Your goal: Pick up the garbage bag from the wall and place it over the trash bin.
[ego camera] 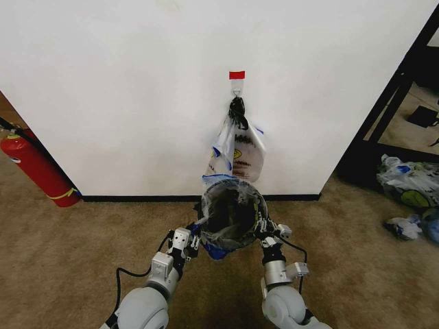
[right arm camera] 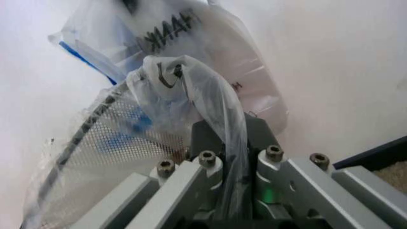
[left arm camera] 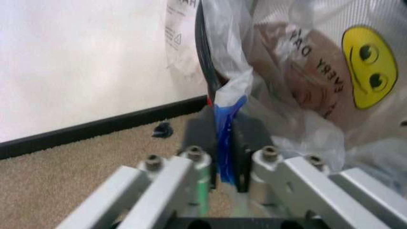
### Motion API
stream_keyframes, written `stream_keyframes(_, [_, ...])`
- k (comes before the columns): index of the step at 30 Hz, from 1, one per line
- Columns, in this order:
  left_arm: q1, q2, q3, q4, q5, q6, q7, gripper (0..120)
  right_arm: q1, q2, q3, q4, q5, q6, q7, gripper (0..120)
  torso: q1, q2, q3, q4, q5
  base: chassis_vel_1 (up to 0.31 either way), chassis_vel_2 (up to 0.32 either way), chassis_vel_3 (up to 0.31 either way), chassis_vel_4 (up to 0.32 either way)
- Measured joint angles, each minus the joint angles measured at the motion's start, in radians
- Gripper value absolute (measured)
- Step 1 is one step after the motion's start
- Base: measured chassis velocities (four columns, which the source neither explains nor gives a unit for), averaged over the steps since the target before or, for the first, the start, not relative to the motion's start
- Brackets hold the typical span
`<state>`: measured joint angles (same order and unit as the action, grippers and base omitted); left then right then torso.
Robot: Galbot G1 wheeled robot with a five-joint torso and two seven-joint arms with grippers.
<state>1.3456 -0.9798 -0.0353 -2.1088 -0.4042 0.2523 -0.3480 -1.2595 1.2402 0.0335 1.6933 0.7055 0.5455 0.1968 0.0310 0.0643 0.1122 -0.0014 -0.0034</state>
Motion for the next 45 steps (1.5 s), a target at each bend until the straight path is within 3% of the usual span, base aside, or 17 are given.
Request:
stream_keyframes(3, [0.004, 0.000, -0.003, -0.006, -0.003, -0.003, 0.000, 0, -0.002, 0.000, 0.002, -0.001, 0.005, -0.002, 0.001, 1, 0.000, 0.000, 0.000, 0.0000, 0.0000, 0.000, 0.000, 0.000, 0.000])
stream_keyframes(12, [0.017, -0.017, -0.010, 0.000, -0.008, -0.021, 0.001, 0, -0.011, -0.007, 0.002, 0.016, 0.077, -0.021, 0.005, 1, 0.000, 0.000, 0.000, 0.0000, -0.0001, 0.000, 0.000, 0.000, 0.000])
stream_keyframes(24, [0.027, -0.093, -0.047, 0.034, -0.037, -0.049, 0.016, 0, -0.048, -0.018, 0.021, 0.052, 0.203, -0.034, -0.002, 1, 0.000, 0.000, 0.000, -0.0001, 0.0000, 0.000, 0.000, 0.000, 0.000])
stream_keyframes(45, [0.021, -0.122, -0.024, 0.098, -0.012, -0.100, 0.085, 0, -0.069, -0.010, 0.028, 0.111, 0.344, -0.055, -0.008, 1, 0.000, 0.000, 0.000, 0.0000, 0.0000, 0.000, 0.000, 0.000, 0.000])
